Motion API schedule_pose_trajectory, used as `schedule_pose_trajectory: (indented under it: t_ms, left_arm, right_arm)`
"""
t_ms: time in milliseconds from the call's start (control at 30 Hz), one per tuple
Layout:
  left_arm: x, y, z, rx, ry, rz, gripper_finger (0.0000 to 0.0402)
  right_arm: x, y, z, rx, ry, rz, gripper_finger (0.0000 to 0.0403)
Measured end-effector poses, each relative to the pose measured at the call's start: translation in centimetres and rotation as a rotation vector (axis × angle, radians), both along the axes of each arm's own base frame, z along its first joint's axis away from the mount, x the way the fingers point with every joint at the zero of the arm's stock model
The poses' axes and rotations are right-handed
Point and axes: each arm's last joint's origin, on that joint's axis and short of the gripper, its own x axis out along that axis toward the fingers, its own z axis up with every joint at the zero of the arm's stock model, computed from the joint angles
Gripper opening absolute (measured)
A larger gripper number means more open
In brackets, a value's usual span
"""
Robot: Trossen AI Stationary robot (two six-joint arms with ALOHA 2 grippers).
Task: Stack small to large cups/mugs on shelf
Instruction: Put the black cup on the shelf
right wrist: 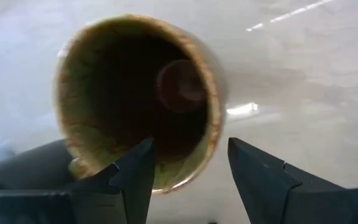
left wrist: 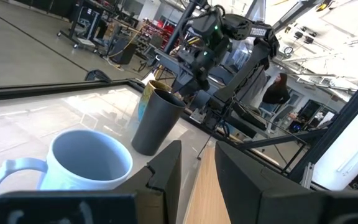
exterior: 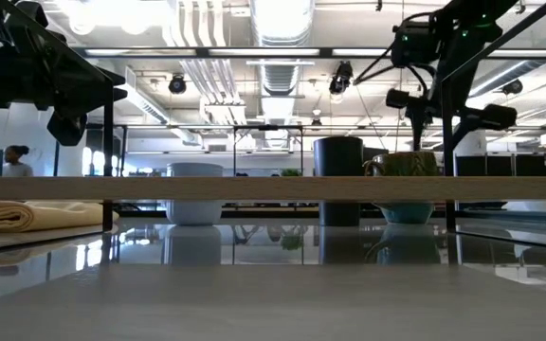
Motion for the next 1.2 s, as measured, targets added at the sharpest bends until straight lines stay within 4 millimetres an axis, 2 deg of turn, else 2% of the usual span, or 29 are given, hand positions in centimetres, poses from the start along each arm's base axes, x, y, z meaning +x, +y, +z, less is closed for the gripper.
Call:
schedule_pose_trajectory:
  t_ms: [267, 667, 800, 900, 1067, 1200]
  left_arm:
    - [0.0, 0.0, 0.0, 0.000, 0.000, 0.000, 0.0084]
    - [0.0, 0.0, 0.0, 0.000, 0.000, 0.000, 0.0084]
    - [0.0, 0.0, 0.0, 0.000, 0.000, 0.000, 0.0084]
    - [0.0, 0.0, 0.0, 0.000, 0.000, 0.000, 0.0084]
    - [0.0, 0.0, 0.0, 0.000, -0.001, 0.000, 0.0084]
    - [0.0, 0.0, 0.0, 0.000, 0.000, 0.000, 0.0084]
  right_arm:
    - [0.4, -0.1, -1.5, 0.038, 0.043, -0.024, 0.0194]
    - [0.0, 0.1, -0.8, -0.012, 0.038, 0.013, 0.0194]
    - [-0.4, 0.4, 0.6, -0.056, -0.004, 0.068, 0.0194]
    - [-0.3, 0.9, 2.6, -0.110, -0.072, 0.160, 0.0194]
    - [1.4, 2.4, 6.3, -0.192, -0.171, 0.336, 0.0194]
    - [3.0, 2.2, 8.0, -0.270, -0.158, 0.386, 0.0194]
